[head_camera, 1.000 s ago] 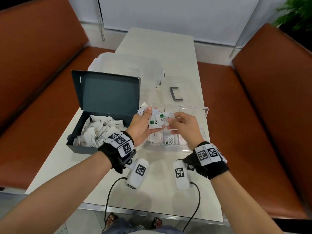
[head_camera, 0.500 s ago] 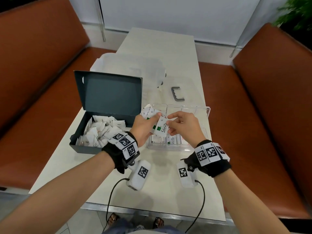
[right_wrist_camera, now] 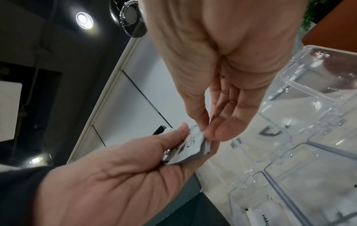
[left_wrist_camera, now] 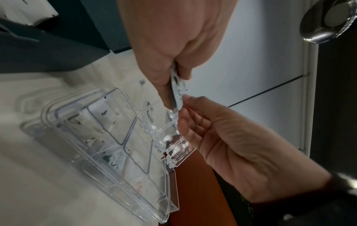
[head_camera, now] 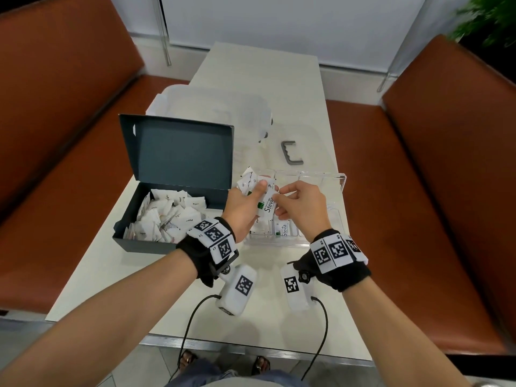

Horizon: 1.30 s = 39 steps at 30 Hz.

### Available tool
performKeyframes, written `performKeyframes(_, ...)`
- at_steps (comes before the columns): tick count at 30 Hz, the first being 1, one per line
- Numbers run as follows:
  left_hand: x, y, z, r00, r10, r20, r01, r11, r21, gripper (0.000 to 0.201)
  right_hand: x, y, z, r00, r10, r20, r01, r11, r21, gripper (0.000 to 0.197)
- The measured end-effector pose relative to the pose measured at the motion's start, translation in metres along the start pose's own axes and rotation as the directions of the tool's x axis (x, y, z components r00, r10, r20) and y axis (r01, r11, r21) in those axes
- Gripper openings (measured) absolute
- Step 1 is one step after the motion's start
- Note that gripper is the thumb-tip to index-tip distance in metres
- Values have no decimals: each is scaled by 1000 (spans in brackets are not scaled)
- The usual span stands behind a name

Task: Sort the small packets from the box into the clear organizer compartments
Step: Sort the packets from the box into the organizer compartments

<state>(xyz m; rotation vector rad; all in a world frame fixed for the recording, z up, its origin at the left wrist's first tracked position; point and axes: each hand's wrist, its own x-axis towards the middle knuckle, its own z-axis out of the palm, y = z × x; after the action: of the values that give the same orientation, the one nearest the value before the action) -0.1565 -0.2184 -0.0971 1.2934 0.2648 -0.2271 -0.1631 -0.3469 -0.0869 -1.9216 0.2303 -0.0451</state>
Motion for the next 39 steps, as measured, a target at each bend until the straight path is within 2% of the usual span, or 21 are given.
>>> performKeyframes(4,1,-2,2,999,24,-30,-23,999,28,24,0,1,2,995,99,15,-100,991,92,18)
performKeyframes(8,3,-4,1,999,31,-16,-31,999,13,24,0,0,-2,983,165,80,-176,971,162,13)
performKeyframes(12,6,-3,-2,1000,-4,-12,4,999,-45,16,5,-6,-11,972,182,149,-205,966,157,20)
performKeyframes(15,8,-2,-5,1000,-10,-29,8,999,-54,13,15,-8,-24,970,192,150,-212,969,131,20)
performKeyframes(17,8,-1,-9,1000,-6,-28,4,997,-74,15,24,-5,-37,974,196,112,-201,979,40,19)
performKeyframes(20,7,-2,-15,999,-10,-35,6,995,-99,24,34,6,-45,983,177,47,-165,967,-194,19)
performKeyframes(23,5,-6,-17,999,-15,-41,11,995,-96,28,32,21,-29,988,137,71,-101,922,-374,16)
performKeyframes(26,3,-7,-15,999,-12,-34,9,996,-84,28,29,34,-9,985,157,76,-100,865,-492,14)
performKeyframes(29,2,-7,-16,1000,-10,-24,8,997,-83,26,30,42,2,990,128,63,-60,774,-631,10)
performKeyframes(31,1,-7,-17,1000,-11,-19,9,996,-87,25,29,45,7,995,58,84,23,677,-735,8)
performKeyframes(34,1,-8,-19,1000,-17,-10,16,996,-93,24,27,51,10,981,-44,190,189,462,-866,9)
performKeyframes(37,0,-8,-20,999,-32,-14,30,994,-104,25,28,54,7,938,-100,333,347,212,-914,12)
performKeyframes(39,0,-8,-21,999,-40,-20,38,993,-114,26,29,51,2,908,-104,407,418,140,-897,15)
